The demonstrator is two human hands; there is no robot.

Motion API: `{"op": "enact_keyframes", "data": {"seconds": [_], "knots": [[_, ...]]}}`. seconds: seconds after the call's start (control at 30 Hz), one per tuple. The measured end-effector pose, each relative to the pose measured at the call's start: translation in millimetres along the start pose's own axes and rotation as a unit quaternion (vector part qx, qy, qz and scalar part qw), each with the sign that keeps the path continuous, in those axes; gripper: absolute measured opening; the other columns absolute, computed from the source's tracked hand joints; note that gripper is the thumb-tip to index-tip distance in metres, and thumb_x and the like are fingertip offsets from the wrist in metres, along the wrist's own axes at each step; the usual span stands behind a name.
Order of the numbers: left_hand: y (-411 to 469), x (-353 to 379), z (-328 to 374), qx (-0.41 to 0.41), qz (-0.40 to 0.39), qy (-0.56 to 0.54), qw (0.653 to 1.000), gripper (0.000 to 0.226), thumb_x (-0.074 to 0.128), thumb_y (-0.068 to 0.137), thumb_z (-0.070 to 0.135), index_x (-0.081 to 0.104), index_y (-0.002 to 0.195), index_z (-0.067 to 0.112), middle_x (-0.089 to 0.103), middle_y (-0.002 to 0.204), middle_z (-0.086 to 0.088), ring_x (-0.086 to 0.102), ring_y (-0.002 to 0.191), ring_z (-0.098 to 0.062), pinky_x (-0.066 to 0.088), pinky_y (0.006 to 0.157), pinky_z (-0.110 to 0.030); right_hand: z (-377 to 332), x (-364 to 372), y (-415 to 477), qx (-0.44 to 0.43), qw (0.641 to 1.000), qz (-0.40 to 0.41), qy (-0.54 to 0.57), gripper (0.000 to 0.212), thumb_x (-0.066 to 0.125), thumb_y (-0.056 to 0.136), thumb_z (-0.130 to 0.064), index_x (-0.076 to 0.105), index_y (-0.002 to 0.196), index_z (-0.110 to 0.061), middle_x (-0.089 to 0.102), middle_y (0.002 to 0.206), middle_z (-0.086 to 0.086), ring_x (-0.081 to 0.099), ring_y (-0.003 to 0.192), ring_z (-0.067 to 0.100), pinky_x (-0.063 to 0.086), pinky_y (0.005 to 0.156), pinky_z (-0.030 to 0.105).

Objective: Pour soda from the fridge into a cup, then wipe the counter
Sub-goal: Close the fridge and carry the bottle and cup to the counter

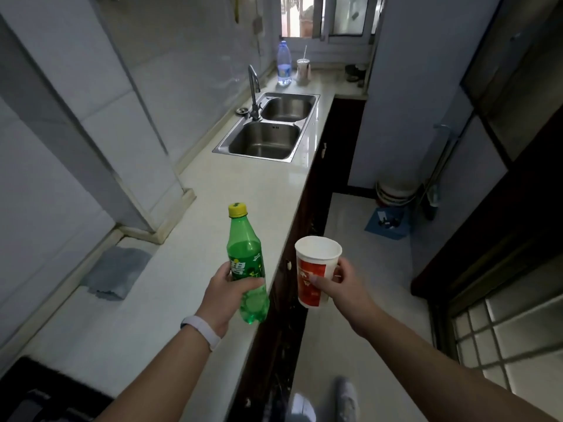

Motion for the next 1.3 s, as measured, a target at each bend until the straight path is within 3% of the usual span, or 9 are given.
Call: {"op": "enact_keyframes", "data": {"seconds": [0.1, 0.23, 0.5, 0.7, 0.8, 0.93, 1.03, 1.17, 1.3], "knots": [[28, 30, 15, -0.001, 0.021, 0.005, 1.0, 0.045, 0.086, 0.058, 0.018, 0.072, 0.101, 0.02, 0.078, 0.092, -0.002, 0.075, 0.084, -0.02, 0.056, 0.071, -0.033, -17, -27, 38, -0.005, 1.0, -0.025, 0.008, 0.056, 0.08, 0.079, -0.023, 0.049, 0.125, -0.03, 0.064, 0.117, -0.006, 0.062, 0.106, 0.009, 0.05, 0.079, 0.025], [59, 66, 31, 0.008, 0.044, -0.003, 0.999, 0.042, 0.085, 0.068, 0.005, 0.072, 0.104, 0.019, 0.078, 0.096, -0.005, 0.075, 0.088, -0.023, 0.056, 0.074, -0.036, -37, -65, 82, -0.01, 0.999, -0.051, 0.01, 0.053, 0.081, 0.078, -0.025, 0.049, 0.119, -0.035, 0.064, 0.116, -0.009, 0.064, 0.1, 0.003, 0.051, 0.068, 0.017], [95, 78, 59, 0.024, 0.099, -0.021, 0.995, 0.042, 0.083, 0.069, 0.003, 0.07, 0.107, 0.016, 0.078, 0.097, -0.005, 0.074, 0.092, -0.025, 0.057, 0.081, -0.041, -58, -88, 151, -0.011, 0.996, -0.084, -0.001, 0.065, 0.083, 0.074, -0.032, 0.05, 0.13, -0.03, 0.065, 0.121, -0.007, 0.063, 0.108, 0.009, 0.053, 0.082, 0.028], [129, 53, 60, 0.018, 0.147, -0.041, 0.988, 0.051, 0.084, 0.054, 0.018, 0.072, 0.104, 0.016, 0.078, 0.096, -0.007, 0.073, 0.094, -0.03, 0.056, 0.088, -0.047, -65, -57, 208, 0.004, 0.992, -0.126, -0.023, 0.067, 0.086, 0.056, -0.05, 0.054, 0.114, -0.045, 0.068, 0.113, -0.014, 0.066, 0.101, 0.004, 0.055, 0.084, 0.031], [153, 38, 54, 0.008, 0.165, -0.062, 0.984, 0.051, 0.083, 0.054, 0.018, 0.072, 0.104, 0.017, 0.078, 0.096, -0.007, 0.072, 0.094, -0.03, 0.057, 0.087, -0.047, -68, -32, 237, 0.006, 0.988, -0.15, -0.038, 0.069, 0.088, 0.057, -0.048, 0.055, 0.117, -0.041, 0.07, 0.112, -0.011, 0.068, 0.1, 0.006, 0.057, 0.085, 0.035], [187, 16, 52, 0.01, 0.195, -0.113, 0.974, 0.05, 0.083, 0.053, 0.016, 0.072, 0.102, 0.017, 0.078, 0.096, -0.008, 0.072, 0.094, -0.032, 0.057, 0.089, -0.049, -81, -2, 269, 0.011, 0.978, -0.192, -0.084, 0.077, 0.089, 0.055, -0.052, 0.053, 0.121, -0.039, 0.07, 0.11, -0.015, 0.068, 0.1, 0.004, 0.056, 0.081, 0.028], [210, -1, 52, 0.02, 0.213, -0.152, 0.965, 0.042, 0.083, 0.063, 0.002, 0.073, 0.103, 0.015, 0.078, 0.097, -0.01, 0.071, 0.094, -0.034, 0.057, 0.084, -0.047, -97, 19, 296, 0.005, 0.965, -0.213, -0.151, 0.084, 0.088, 0.051, -0.052, 0.052, 0.124, -0.033, 0.067, 0.115, -0.004, 0.066, 0.104, 0.013, 0.056, 0.088, 0.035], [222, -24, 47, 0.021, 0.249, -0.184, 0.951, 0.035, 0.078, 0.071, -0.007, 0.073, 0.101, 0.011, 0.078, 0.092, -0.011, 0.073, 0.088, -0.033, 0.056, 0.069, -0.036, -122, 53, 329, -0.029, 0.957, -0.21, -0.197, 0.07, 0.083, 0.054, -0.044, 0.056, 0.117, -0.028, 0.065, 0.109, 0.003, 0.067, 0.096, 0.013, 0.053, 0.072, 0.022], [215, -53, 42, 0.012, 0.293, -0.183, 0.938, 0.035, 0.078, 0.071, -0.007, 0.072, 0.101, 0.01, 0.078, 0.091, -0.01, 0.073, 0.085, -0.03, 0.056, 0.069, -0.035, -123, 95, 349, -0.037, 0.947, -0.245, -0.206, 0.051, 0.084, 0.071, -0.029, 0.056, 0.114, -0.028, 0.065, 0.107, 0.003, 0.066, 0.095, 0.016, 0.054, 0.075, 0.03]]}}
Point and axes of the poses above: each hand's wrist, its own y-axis towards the middle knuckle, its own x-axis out of the palm, z = x × y, the point moved 5 cm from there along y, towards the middle knuckle
